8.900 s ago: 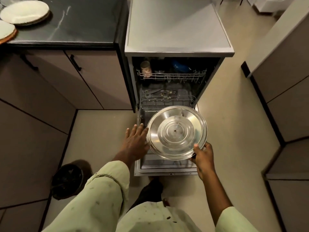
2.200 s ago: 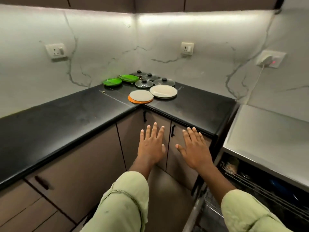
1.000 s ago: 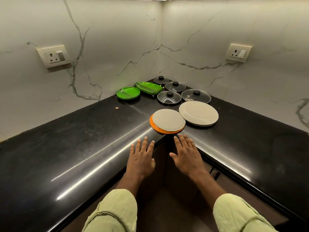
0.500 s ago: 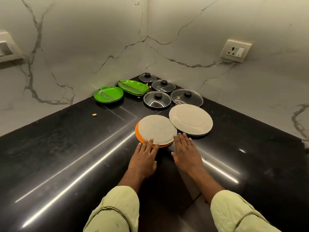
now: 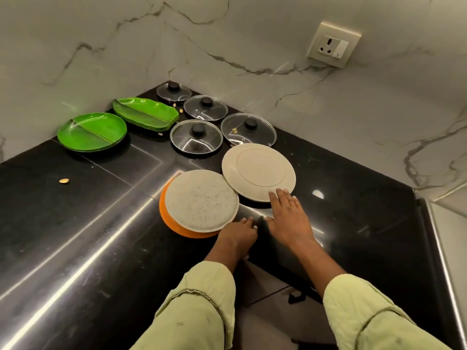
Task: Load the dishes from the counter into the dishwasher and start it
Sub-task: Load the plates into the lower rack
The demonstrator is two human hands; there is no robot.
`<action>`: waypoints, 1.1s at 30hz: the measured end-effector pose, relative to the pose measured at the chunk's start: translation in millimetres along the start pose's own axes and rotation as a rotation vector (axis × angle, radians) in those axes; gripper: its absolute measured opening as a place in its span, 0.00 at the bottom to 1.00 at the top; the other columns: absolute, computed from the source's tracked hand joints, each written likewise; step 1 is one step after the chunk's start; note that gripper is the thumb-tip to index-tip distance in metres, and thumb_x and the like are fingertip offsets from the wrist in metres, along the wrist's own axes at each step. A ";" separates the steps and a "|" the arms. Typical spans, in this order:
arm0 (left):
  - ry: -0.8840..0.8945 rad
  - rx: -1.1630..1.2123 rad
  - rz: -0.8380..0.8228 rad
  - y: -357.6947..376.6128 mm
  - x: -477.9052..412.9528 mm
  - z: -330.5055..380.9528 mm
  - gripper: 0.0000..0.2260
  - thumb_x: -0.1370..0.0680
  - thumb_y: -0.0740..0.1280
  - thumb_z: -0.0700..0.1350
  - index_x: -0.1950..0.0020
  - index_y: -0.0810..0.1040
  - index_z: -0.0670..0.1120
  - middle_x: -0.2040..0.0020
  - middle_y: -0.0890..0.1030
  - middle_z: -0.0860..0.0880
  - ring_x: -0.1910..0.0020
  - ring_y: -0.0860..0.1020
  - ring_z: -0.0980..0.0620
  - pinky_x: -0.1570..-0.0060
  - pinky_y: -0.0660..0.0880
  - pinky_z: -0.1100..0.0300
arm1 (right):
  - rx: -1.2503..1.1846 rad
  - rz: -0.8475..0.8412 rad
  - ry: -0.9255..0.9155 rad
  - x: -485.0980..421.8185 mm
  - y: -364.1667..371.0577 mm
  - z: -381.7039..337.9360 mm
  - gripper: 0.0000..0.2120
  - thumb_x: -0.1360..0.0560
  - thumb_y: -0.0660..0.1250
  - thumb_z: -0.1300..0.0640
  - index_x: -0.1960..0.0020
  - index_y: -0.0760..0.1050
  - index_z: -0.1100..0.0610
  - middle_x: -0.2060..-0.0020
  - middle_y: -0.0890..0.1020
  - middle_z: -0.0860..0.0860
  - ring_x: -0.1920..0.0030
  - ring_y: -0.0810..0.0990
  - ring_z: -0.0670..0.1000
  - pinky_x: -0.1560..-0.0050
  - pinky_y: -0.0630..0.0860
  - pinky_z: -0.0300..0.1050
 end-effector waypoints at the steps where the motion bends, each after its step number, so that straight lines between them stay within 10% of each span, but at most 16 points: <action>1: 0.008 -0.008 -0.027 -3.5 -5.9 -0.4 0.36 0.24 0.73 0.43 0.20 0.58 0.41 0.19 0.52 0.40 0.22 0.58 0.41 0.28 0.63 0.47 | -0.001 -0.006 0.000 -8.4 2.6 2.8 0.33 0.20 0.59 0.50 0.20 0.49 0.55 0.21 0.51 0.56 0.21 0.47 0.55 0.22 0.48 0.54; 25: 0.043 0.047 -0.033 -8.5 -18.6 -12.0 0.34 0.26 0.76 0.44 0.24 0.67 0.43 0.19 0.53 0.42 0.25 0.65 0.40 0.32 0.69 0.48 | 0.294 -0.155 -0.062 -69.0 15.4 -20.2 0.31 0.20 0.60 0.58 0.22 0.48 0.59 0.25 0.60 0.66 0.29 0.66 0.66 0.39 0.74 0.59; 33: 0.054 0.059 -0.051 5.0 -25.1 -13.1 0.38 0.27 0.77 0.45 0.22 0.62 0.42 0.19 0.50 0.40 0.23 0.59 0.40 0.30 0.66 0.47 | 0.155 0.288 0.212 -40.1 -79.1 46.0 0.16 0.20 0.57 0.63 0.32 0.68 0.61 0.48 0.81 0.60 0.55 0.83 0.62 0.58 0.79 0.54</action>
Point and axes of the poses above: each hand's wrist, its own x-axis away from the middle knuckle, its own y-axis out of the palm, z = x × y, the point moved 9 cm from there along -x, towards the middle knuckle
